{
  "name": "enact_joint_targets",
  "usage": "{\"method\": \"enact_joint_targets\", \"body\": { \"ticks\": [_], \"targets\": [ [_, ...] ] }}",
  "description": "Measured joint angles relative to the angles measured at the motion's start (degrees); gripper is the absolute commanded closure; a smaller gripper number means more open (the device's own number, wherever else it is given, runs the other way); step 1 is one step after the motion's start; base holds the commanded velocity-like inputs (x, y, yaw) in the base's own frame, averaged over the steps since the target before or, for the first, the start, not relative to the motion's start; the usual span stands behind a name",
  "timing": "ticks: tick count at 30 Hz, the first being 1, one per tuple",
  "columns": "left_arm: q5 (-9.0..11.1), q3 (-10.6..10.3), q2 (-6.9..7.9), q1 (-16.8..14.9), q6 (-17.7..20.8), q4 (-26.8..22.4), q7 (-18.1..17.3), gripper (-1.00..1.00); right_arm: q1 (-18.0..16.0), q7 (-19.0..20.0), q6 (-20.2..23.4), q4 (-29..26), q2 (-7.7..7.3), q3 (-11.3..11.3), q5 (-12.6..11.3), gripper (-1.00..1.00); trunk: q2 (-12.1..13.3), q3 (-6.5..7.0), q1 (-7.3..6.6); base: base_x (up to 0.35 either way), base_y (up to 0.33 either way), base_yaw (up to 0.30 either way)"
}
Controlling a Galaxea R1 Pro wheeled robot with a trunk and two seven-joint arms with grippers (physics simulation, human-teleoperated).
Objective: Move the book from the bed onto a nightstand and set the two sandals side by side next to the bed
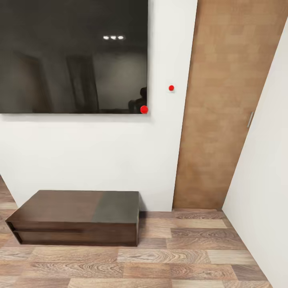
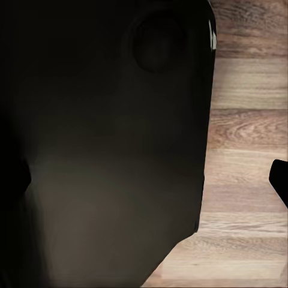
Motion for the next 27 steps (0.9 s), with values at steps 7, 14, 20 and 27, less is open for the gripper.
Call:
{"method": "enact_joint_targets", "body": {
  "ticks": [7, 14, 20, 27],
  "targets": [
    [0.16, -0.08, -0.4, 0.0, 0.7, -0.24, -0.08, -1.0, -0.38, 0.88, 0.23, 0.16, -0.07, -0.11, 0.2, -1.0, 0.01, 0.01, 0.0, 0.0, 0.0, 0.0],
    [0.31, -0.11, -2.01, 0.01, 0.69, -2.15, -0.08, -1.0, -0.49, 0.59, 0.24, 0.16, -0.07, -0.25, -0.08, -1.0, 0.01, 0.03, 0.0, 0.0, 0.0, 0.0],
    [0.33, 0.01, -2.05, -0.01, 0.58, -4.09, -0.08, -1.0, -0.5, 0.56, 0.19, 0.05, -0.13, -0.4, -0.25, -1.0, 0.01, 0.03, 0.0, 0.0, 0.0, 0.0],
    [0.39, 0.07, -1.99, -0.02, 0.55, -6.35, -0.08, -1.0, -0.58, 0.57, 0.01, -1.38, -0.55, -0.6, -0.38, -1.0, 0.01, 0.03, 0.0, 0.0, 0.0, 0.0]
  ]
}}
